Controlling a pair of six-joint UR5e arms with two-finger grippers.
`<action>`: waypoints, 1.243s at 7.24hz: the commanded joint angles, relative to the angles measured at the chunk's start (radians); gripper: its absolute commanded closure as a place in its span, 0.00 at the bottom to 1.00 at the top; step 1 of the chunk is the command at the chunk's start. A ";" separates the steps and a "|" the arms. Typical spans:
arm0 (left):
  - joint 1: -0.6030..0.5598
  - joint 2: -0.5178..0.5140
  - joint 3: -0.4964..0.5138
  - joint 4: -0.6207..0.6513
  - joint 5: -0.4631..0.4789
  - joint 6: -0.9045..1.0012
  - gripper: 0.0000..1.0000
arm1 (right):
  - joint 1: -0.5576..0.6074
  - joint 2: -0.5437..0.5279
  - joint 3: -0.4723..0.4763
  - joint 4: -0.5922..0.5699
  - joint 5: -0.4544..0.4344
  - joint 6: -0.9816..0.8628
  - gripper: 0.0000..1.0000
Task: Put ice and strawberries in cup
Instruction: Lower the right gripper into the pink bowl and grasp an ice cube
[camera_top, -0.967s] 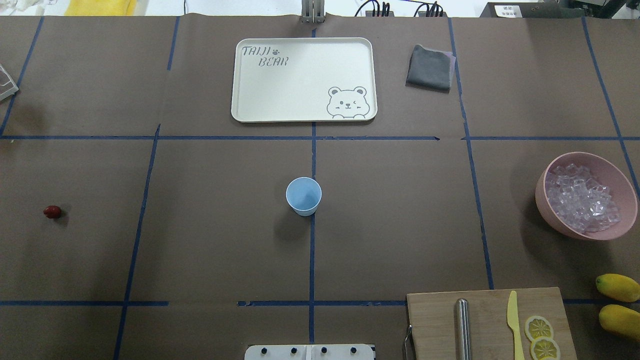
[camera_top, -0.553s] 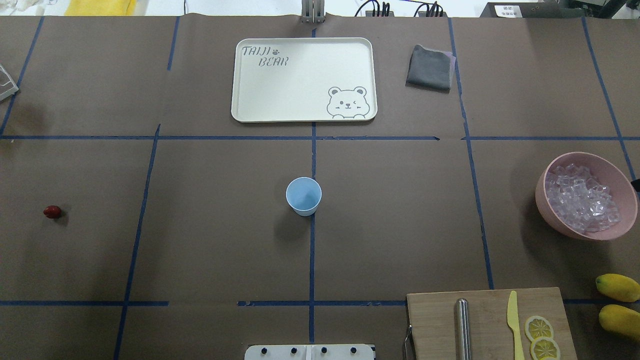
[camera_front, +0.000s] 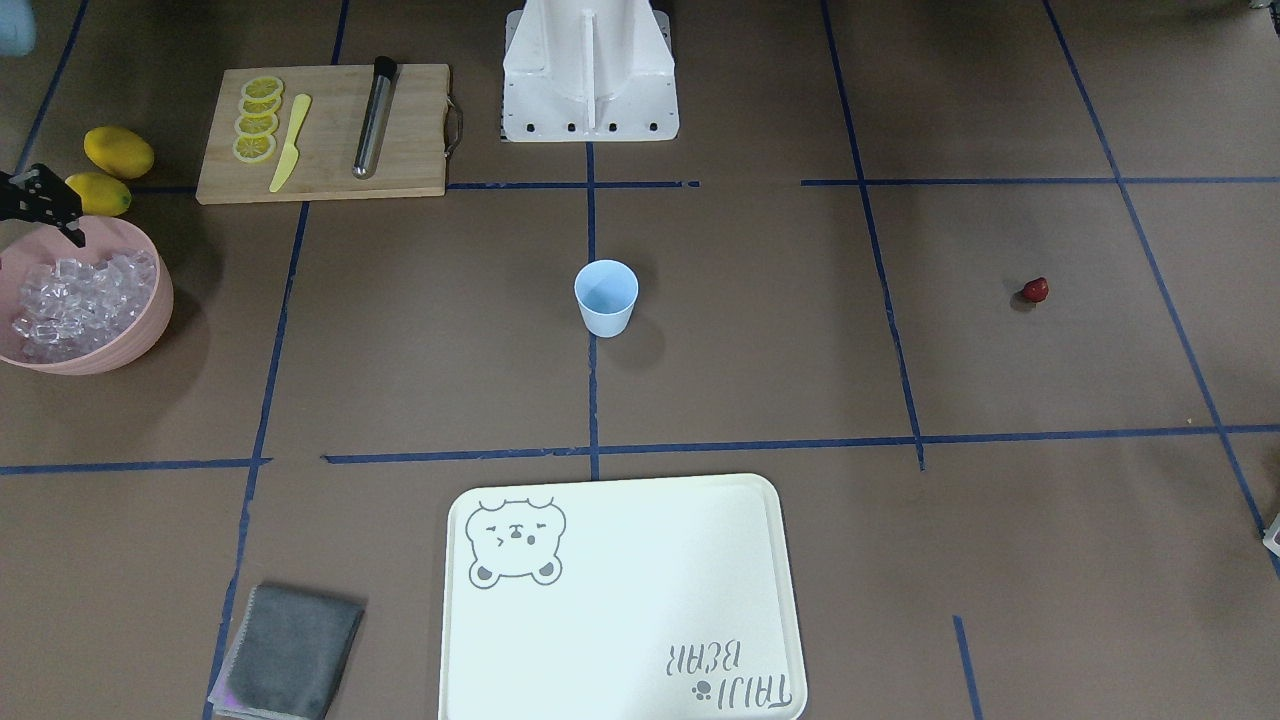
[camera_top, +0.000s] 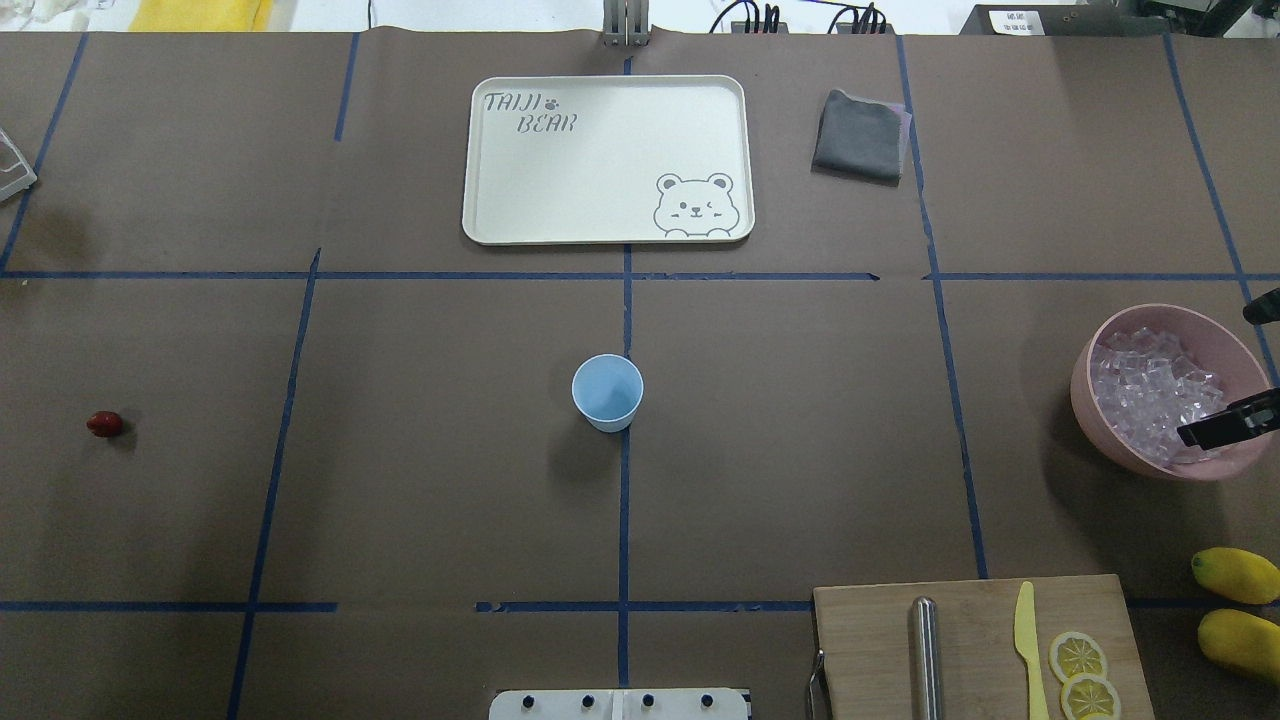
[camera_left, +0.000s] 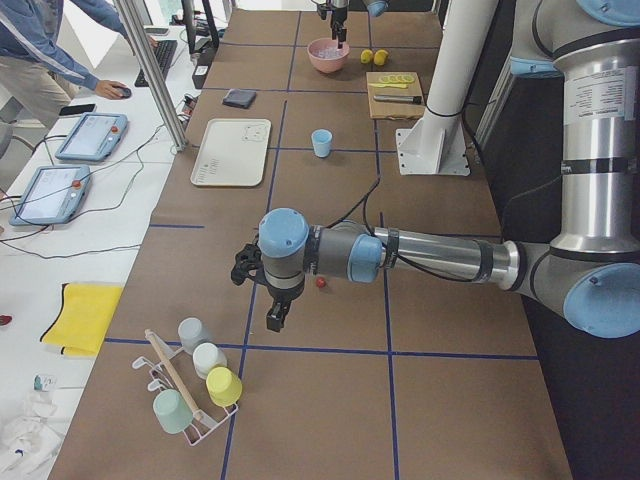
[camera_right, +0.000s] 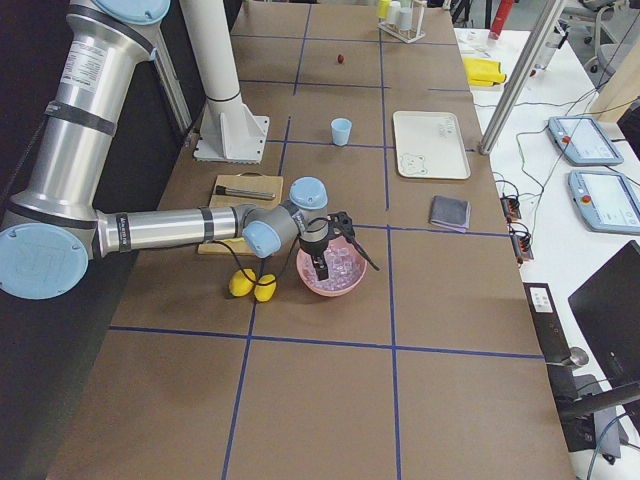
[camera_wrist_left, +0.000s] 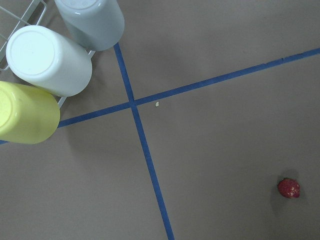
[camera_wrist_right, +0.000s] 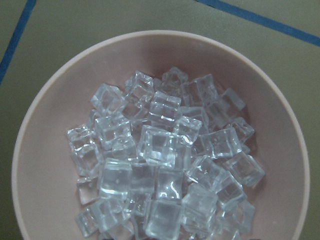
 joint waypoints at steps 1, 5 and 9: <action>0.000 0.000 0.000 0.000 0.000 0.000 0.00 | -0.020 0.004 -0.006 0.003 -0.006 0.004 0.12; 0.000 0.000 0.003 0.000 0.000 0.002 0.00 | -0.023 0.039 -0.015 0.001 -0.016 -0.002 0.21; 0.000 -0.002 0.003 0.000 0.000 0.000 0.00 | -0.023 0.030 -0.014 0.000 -0.040 -0.007 0.24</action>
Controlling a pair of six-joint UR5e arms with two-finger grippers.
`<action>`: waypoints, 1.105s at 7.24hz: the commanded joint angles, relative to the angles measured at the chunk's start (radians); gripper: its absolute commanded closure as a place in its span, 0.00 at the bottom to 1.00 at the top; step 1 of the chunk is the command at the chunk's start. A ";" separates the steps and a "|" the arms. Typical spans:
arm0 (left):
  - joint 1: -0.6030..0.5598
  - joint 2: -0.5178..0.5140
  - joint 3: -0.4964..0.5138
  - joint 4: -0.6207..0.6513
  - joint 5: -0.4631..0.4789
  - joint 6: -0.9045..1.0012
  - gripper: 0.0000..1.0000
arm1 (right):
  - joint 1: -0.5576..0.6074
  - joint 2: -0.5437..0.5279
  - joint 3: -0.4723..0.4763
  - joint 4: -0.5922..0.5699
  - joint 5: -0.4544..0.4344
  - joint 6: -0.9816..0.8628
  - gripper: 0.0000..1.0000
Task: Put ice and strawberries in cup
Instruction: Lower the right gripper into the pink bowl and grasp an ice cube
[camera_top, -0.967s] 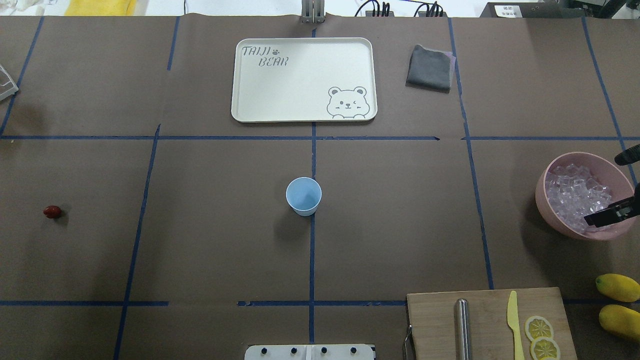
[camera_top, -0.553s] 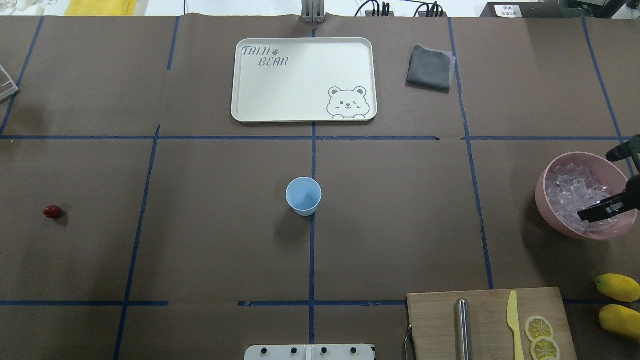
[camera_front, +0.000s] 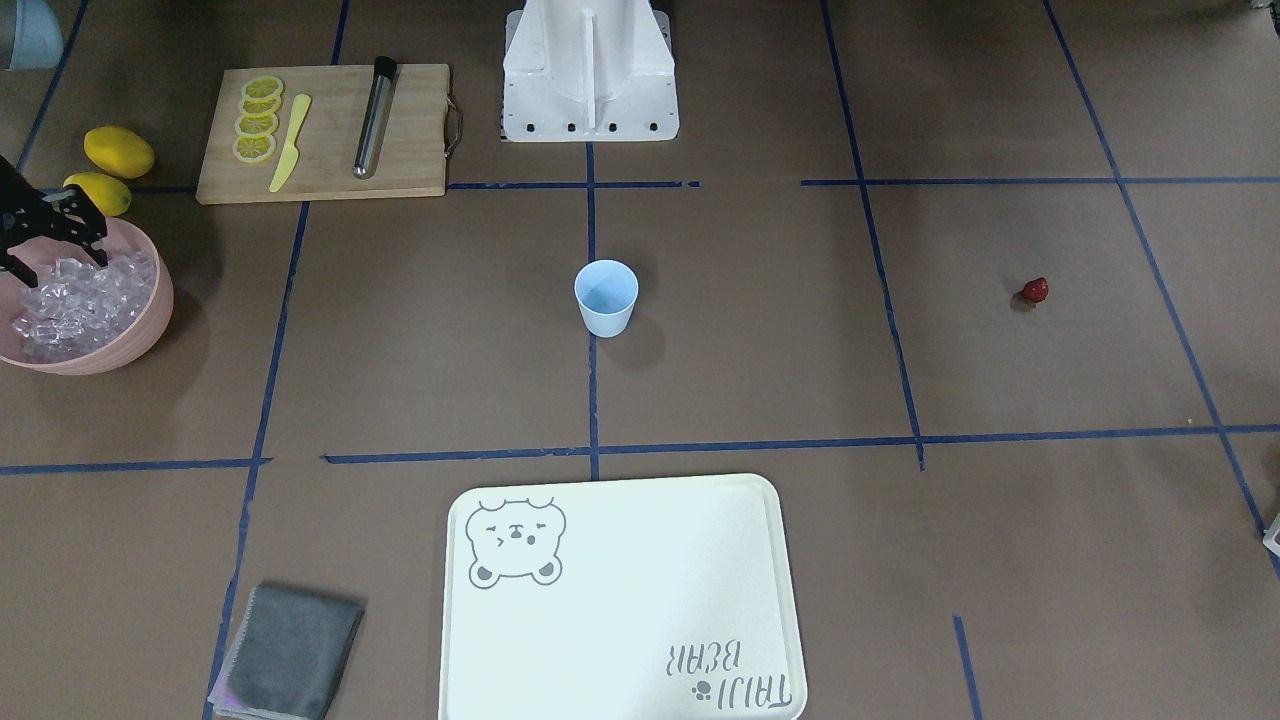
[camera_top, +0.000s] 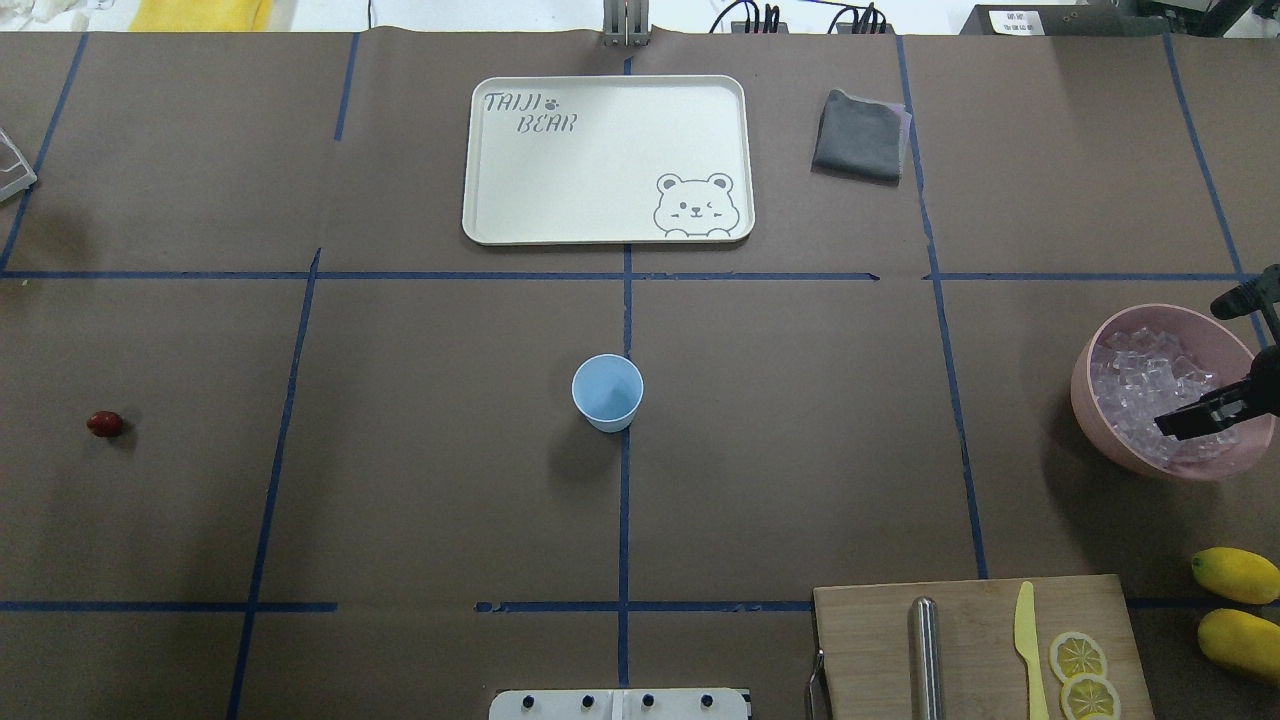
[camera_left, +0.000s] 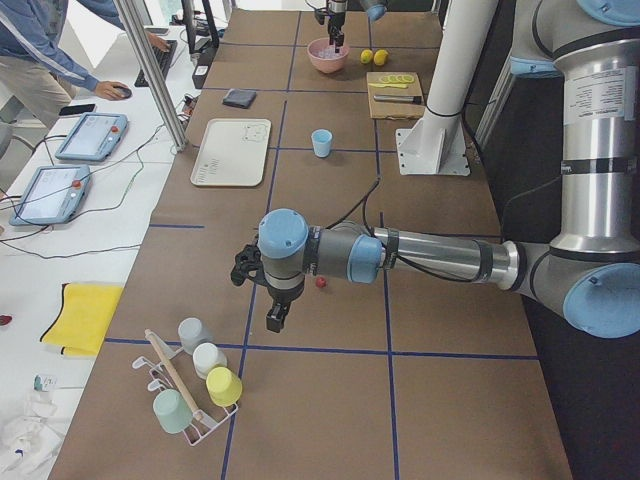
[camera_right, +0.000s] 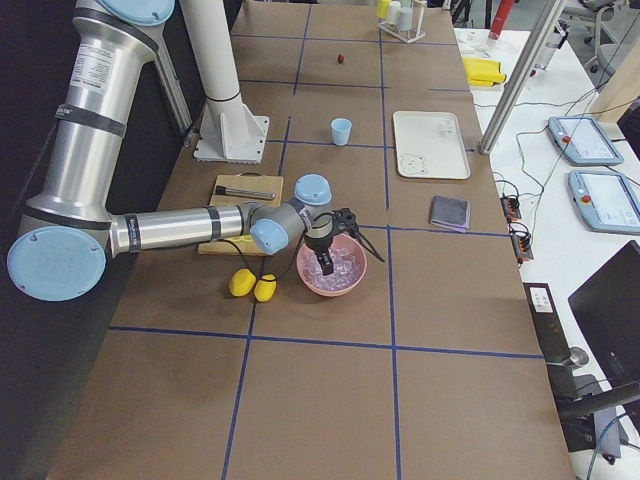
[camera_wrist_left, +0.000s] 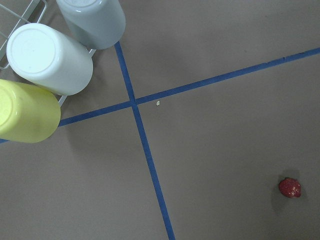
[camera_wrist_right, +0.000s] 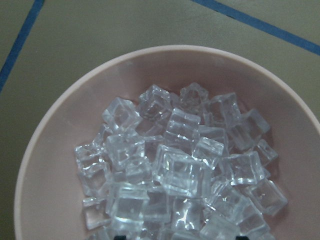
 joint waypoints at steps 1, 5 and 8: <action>0.002 0.000 -0.001 0.000 0.000 -0.002 0.00 | 0.002 -0.006 0.001 -0.003 -0.001 0.000 0.54; 0.002 -0.002 -0.003 0.000 0.000 -0.002 0.00 | 0.006 -0.007 0.008 -0.003 0.000 -0.003 1.00; 0.002 -0.002 -0.006 0.000 0.000 -0.002 0.00 | 0.125 0.000 0.069 -0.015 0.019 -0.008 1.00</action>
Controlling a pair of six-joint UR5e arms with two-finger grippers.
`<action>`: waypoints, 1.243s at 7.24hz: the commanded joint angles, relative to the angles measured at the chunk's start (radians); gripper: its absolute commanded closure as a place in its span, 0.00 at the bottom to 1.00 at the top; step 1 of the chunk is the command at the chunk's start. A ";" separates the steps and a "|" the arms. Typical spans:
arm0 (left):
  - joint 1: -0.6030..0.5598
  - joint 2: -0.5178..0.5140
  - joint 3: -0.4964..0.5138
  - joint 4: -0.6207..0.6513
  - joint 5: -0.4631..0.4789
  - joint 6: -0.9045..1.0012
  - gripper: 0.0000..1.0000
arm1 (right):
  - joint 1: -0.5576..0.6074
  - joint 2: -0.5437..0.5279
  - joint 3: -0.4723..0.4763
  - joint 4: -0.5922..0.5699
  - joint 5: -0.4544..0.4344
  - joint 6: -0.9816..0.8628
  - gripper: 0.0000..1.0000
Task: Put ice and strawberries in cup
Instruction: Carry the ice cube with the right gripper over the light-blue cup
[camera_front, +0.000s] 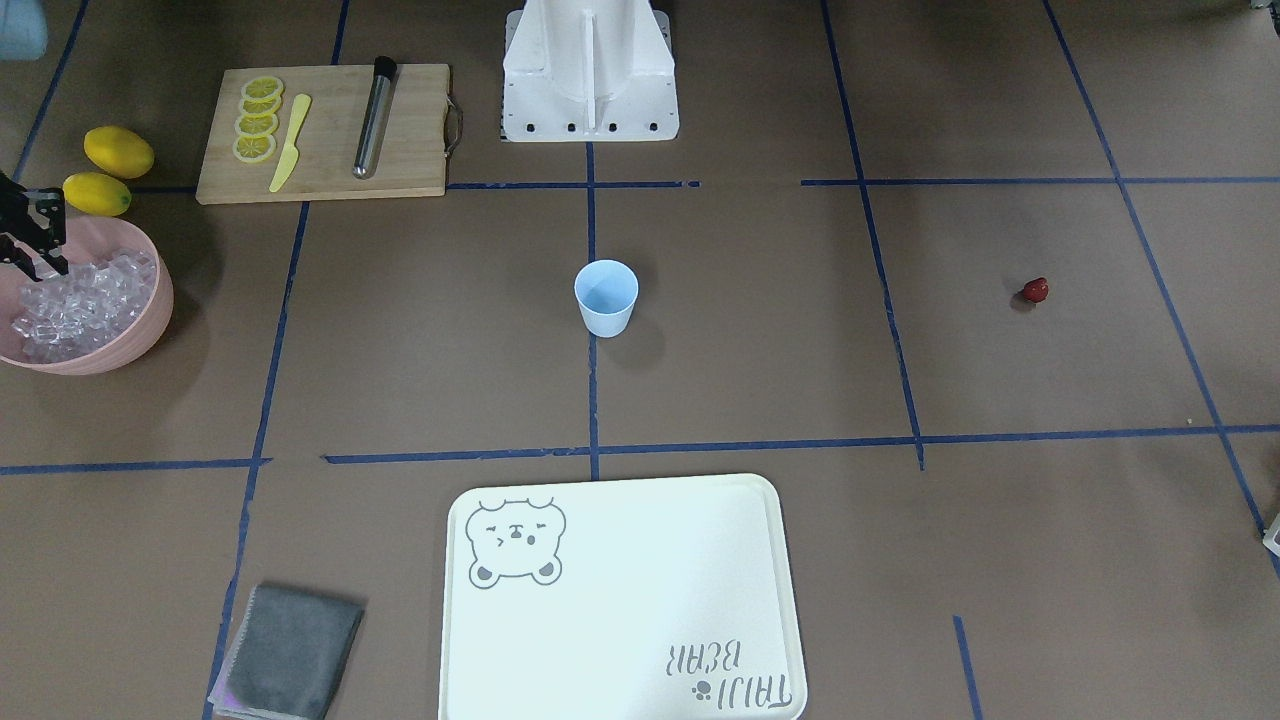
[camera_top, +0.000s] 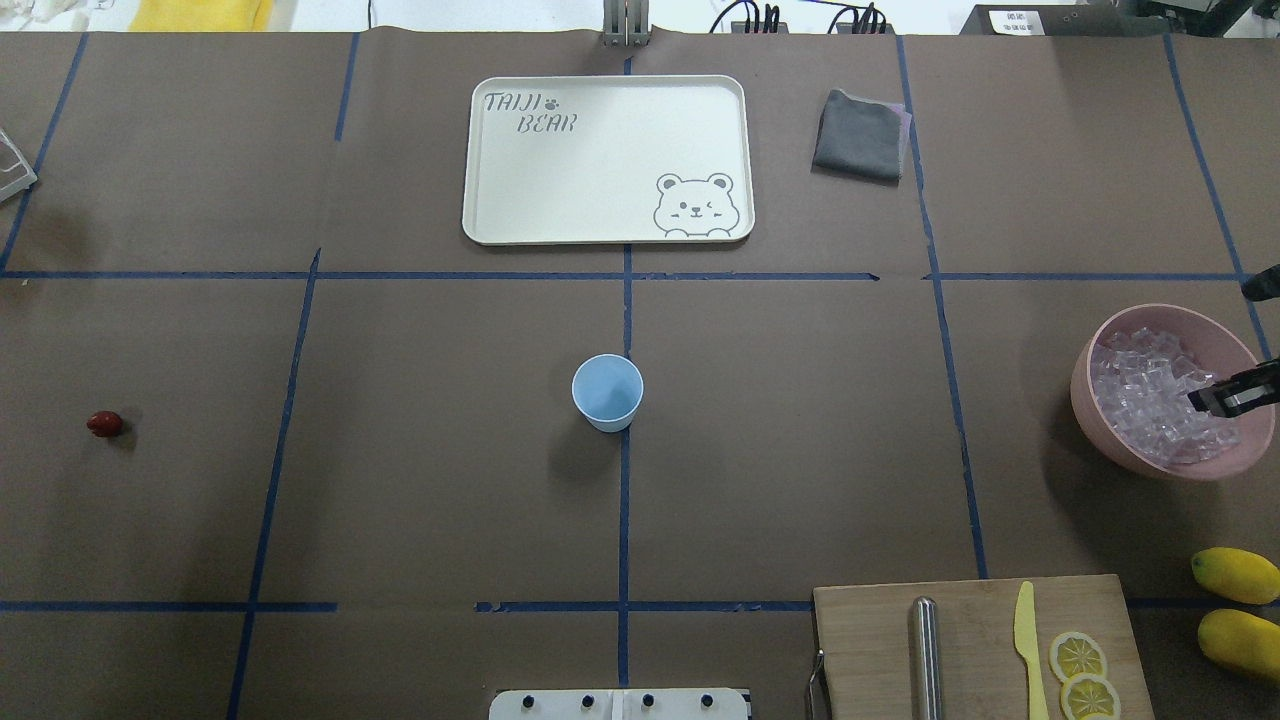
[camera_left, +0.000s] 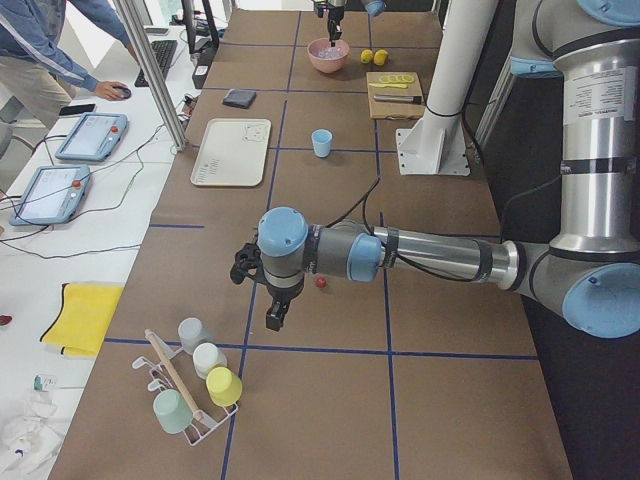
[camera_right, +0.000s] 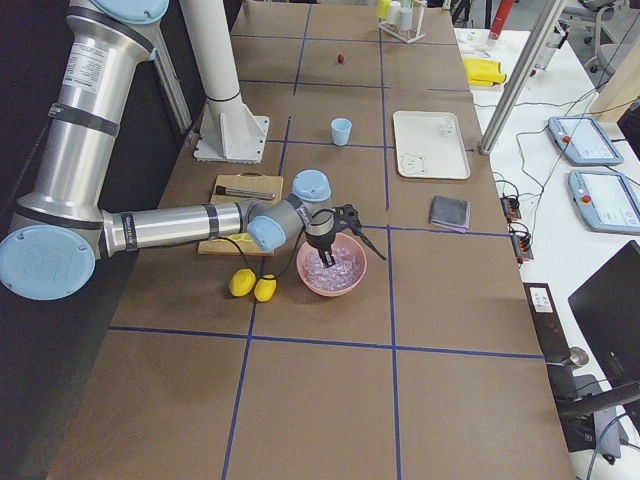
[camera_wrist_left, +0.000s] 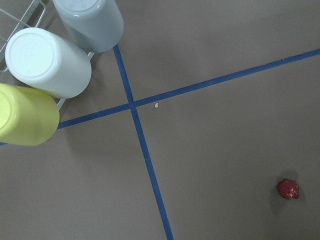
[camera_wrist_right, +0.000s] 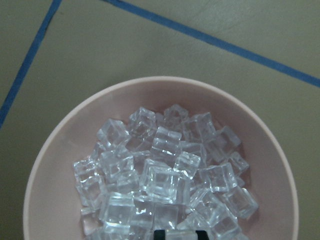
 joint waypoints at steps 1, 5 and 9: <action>0.000 0.000 -0.003 0.000 -0.002 0.000 0.00 | 0.088 0.027 0.044 -0.045 0.047 -0.002 1.00; 0.000 0.000 -0.004 0.000 -0.002 0.002 0.00 | 0.076 0.359 0.156 -0.506 0.088 0.015 1.00; 0.000 -0.002 -0.007 0.000 -0.015 0.000 0.00 | -0.355 0.790 0.115 -0.720 -0.192 0.525 1.00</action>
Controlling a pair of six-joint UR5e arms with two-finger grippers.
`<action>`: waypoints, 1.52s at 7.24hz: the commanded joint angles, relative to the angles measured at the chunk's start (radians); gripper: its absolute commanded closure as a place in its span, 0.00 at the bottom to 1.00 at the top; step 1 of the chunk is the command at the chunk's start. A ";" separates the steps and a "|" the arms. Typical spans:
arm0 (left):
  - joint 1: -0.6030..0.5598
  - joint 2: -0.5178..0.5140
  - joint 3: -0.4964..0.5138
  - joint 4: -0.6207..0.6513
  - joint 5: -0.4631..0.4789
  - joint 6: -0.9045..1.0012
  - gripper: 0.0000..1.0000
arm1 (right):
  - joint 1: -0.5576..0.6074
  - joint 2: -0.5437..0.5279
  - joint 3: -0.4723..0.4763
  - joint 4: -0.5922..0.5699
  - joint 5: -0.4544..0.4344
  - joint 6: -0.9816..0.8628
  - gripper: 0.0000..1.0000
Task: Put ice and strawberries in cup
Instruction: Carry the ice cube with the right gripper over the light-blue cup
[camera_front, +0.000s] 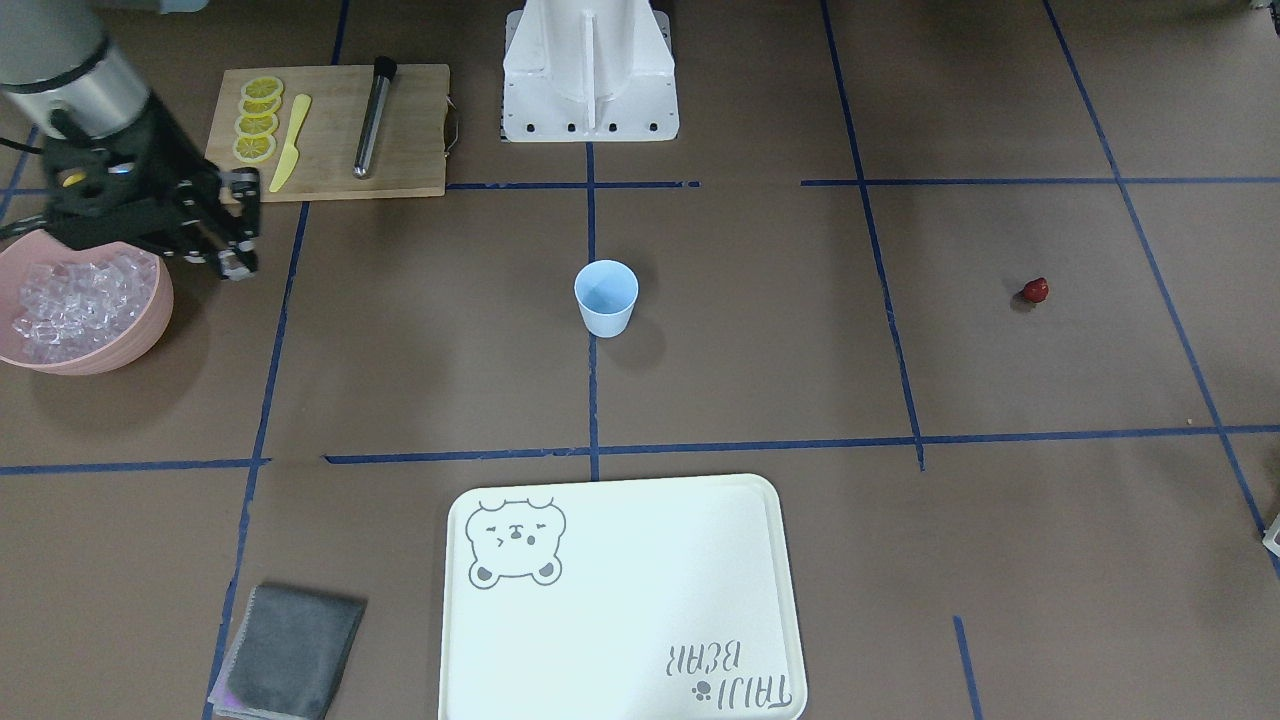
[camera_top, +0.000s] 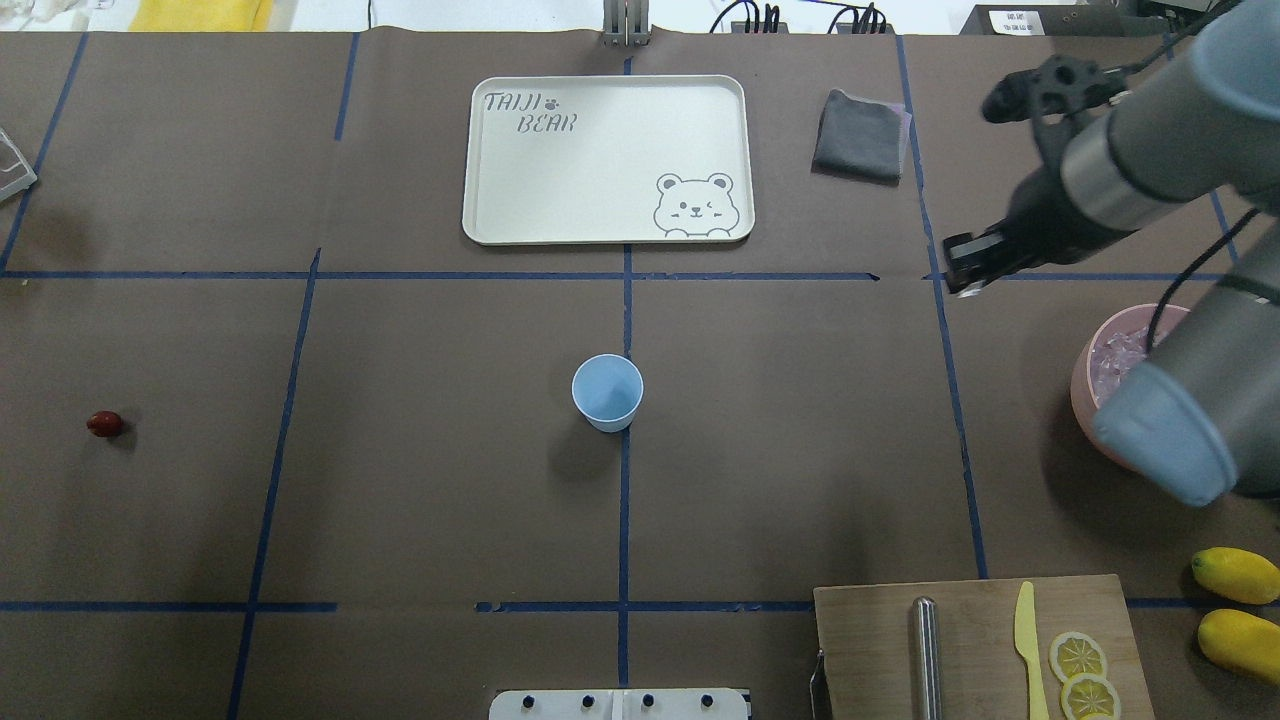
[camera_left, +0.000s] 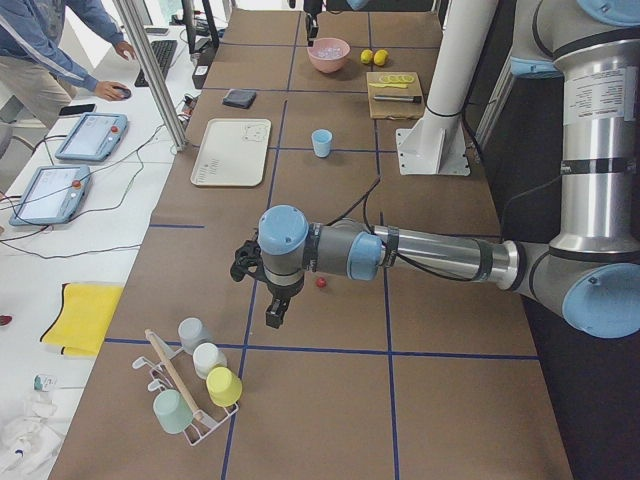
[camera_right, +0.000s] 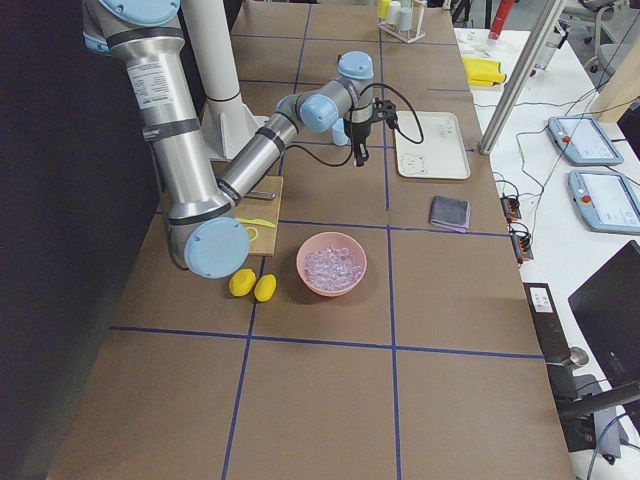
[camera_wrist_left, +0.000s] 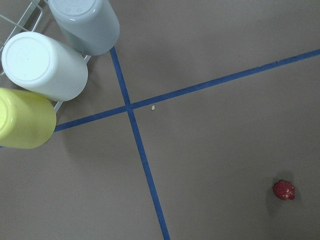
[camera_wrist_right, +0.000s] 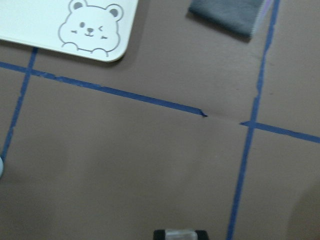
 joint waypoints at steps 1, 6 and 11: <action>0.000 0.000 -0.001 0.000 -0.003 0.000 0.00 | -0.217 0.241 -0.089 -0.063 -0.146 0.280 1.00; 0.002 0.000 0.000 0.000 -0.003 0.000 0.00 | -0.369 0.529 -0.405 -0.051 -0.292 0.430 1.00; 0.003 0.000 0.000 0.000 -0.024 0.000 0.00 | -0.401 0.519 -0.495 0.011 -0.324 0.430 0.71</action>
